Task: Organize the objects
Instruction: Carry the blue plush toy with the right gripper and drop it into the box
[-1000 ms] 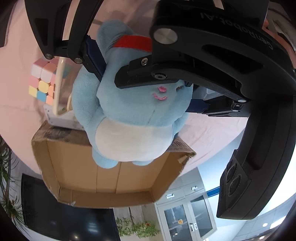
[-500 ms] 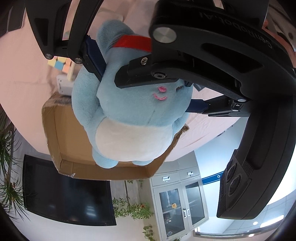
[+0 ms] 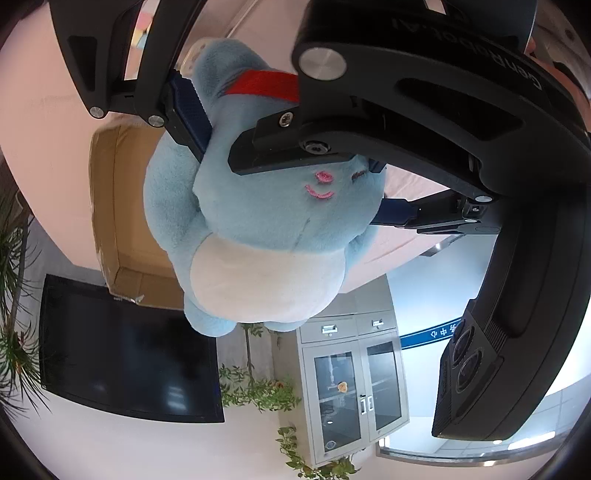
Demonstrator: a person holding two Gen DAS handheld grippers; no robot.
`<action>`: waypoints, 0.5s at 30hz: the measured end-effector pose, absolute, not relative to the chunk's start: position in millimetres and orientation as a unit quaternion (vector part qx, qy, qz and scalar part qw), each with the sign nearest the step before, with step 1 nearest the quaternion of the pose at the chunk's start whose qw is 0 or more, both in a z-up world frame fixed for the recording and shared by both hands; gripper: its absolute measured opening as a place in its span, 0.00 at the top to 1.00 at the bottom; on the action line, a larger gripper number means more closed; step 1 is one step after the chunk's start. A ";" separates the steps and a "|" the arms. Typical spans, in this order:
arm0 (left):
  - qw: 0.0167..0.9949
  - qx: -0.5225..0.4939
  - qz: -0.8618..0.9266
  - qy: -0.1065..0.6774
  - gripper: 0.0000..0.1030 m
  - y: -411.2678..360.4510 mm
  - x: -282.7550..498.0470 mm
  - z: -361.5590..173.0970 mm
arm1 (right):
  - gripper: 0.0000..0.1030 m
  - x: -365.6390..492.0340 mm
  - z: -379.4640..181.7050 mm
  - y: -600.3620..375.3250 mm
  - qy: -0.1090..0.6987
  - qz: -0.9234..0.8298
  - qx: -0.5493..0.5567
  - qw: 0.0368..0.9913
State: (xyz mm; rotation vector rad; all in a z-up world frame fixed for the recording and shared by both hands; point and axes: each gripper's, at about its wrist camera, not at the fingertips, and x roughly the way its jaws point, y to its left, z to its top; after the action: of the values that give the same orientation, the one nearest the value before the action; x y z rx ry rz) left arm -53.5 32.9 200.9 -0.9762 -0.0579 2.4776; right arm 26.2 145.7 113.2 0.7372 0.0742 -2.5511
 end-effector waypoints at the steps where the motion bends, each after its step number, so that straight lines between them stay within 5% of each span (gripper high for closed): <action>1: 0.237 -0.353 0.905 -0.020 0.07 31.6 -55.4 203.0 | 0.22 22.5 117.0 144.4 0.028 -0.933 0.266 0.242; 15: 0.230 -0.352 0.907 -0.012 0.07 26.4 -124.2 203.4 | 0.21 -57.1 134.1 131.9 0.037 -0.935 0.254 0.246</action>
State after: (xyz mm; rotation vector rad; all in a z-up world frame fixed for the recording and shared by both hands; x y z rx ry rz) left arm -124.2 26.4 203.4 -0.9687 -0.0341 2.4949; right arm -57.1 131.9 134.1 0.6921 0.1006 -2.5499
